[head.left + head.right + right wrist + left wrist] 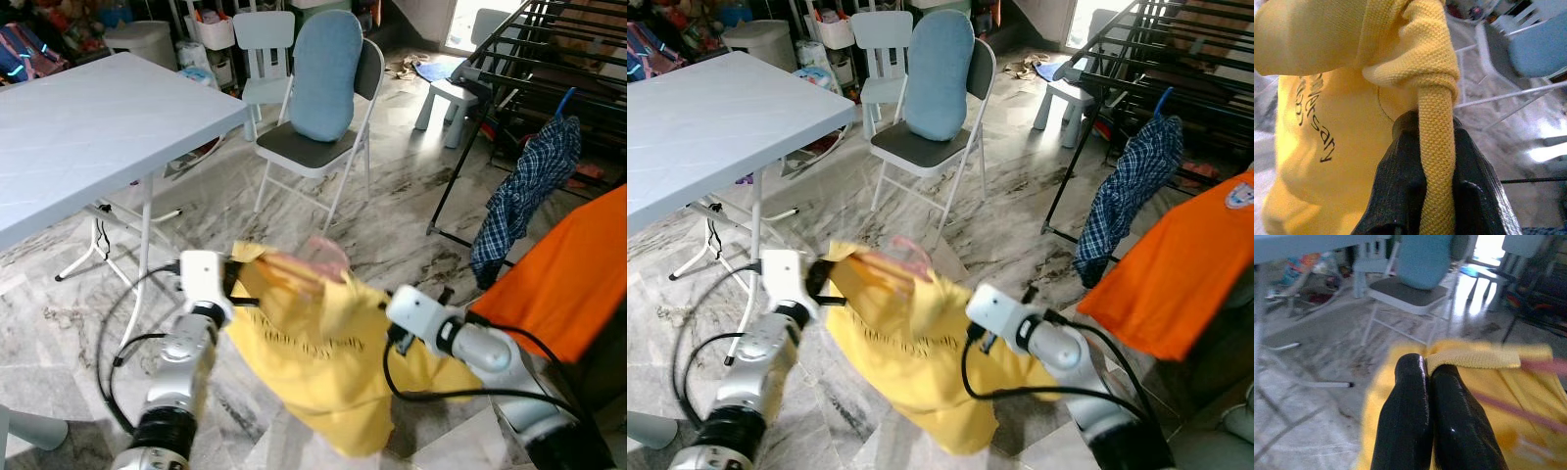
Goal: Hang hanger
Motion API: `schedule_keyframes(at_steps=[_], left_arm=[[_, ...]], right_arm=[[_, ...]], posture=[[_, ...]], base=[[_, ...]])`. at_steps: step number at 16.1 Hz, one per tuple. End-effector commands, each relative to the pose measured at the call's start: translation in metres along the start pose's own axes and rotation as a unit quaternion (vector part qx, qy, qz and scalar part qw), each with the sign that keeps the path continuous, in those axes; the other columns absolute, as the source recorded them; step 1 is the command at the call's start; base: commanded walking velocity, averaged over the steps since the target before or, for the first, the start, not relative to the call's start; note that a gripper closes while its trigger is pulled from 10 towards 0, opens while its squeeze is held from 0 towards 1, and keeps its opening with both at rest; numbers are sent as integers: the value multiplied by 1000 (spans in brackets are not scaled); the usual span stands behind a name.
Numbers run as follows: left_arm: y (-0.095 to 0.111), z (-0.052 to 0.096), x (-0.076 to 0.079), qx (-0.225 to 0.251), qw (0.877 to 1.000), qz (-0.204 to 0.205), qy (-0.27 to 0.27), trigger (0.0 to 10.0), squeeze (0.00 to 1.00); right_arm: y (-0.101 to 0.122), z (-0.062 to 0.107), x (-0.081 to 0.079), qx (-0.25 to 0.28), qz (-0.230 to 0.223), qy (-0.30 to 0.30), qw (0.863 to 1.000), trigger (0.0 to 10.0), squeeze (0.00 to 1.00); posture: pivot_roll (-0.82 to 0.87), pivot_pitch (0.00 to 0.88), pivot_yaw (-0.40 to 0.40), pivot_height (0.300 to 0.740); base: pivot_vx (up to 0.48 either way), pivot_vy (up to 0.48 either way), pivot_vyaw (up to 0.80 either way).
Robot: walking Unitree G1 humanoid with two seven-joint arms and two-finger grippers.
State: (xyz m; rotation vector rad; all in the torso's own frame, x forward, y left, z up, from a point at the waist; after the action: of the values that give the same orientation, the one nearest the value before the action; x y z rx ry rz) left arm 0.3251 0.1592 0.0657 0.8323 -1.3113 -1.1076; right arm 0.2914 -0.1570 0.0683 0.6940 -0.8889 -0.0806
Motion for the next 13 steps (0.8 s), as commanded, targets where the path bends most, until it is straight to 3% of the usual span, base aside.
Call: schedule_keyframes(at_steps=[1, 3, 4, 5, 6, 8, 13], left_arm=[[1, 0, -6, 0, 1000, -6, 12, 0, 0], [1, -1, -8, -2, 1000, -10, 20, 0, 0], [1, -1, -7, -1, 1000, -14, 17, 3059, 0], [1, -1, 1, 5, 1000, -7, 7, 10000, 0], [-3, 1, 8, 2, 1000, 4, -3, 10000, 1000], [-11, 6, 13, -3, 1000, -5, -10, 10000, 1000], [1, 4, -12, 12, 999, -23, 37, 10000, 1000]], right_arm=[[10, 2, 8, 27, 8, -7, 1000, 10000, 0], [9, 4, 7, 30, 11, 0, 999, 10000, 0], [9, 4, 9, 28, 11, -3, 1000, 10000, 0], [7, 3, 17, 19, 6, -23, 1000, 10000, 0], [7, 2, 20, 19, 0, -32, 999, 10000, 0], [10, 1, 24, 23, 0, -37, 999, 10000, 0], [-2, 14, 19, 21, 17, 5, 1000, 10000, 0]], posture=[[-272, 0, 49, 740], [-275, 0, 50, 740], [-275, 0, 50, 740], [-276, 0, 51, 740], [-276, 0, 52, 740], [-274, 0, 49, 740], [-270, 0, 45, 740]], base=[[0, 0, 0], [0, 0, 0], [0, 0, 0], [0, 0, 0], [0, 0, 0], [0, 0, 0], [0, 0, 0]])
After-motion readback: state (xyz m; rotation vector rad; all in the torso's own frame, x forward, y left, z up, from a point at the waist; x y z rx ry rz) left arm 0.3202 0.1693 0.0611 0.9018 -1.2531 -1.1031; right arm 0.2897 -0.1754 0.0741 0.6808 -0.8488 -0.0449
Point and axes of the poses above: a point about 5 cm out from each wrist's last joint towards the gripper, its own z axis pointing back from the gripper into the wrist, its own y axis along the axis of the wrist's last joint, x = y × z, the point moved 1 cm from there along -z, pointing out of the wrist towards the gripper, and after that the axes turned 12 degrees about z, right-handed, at the moved point
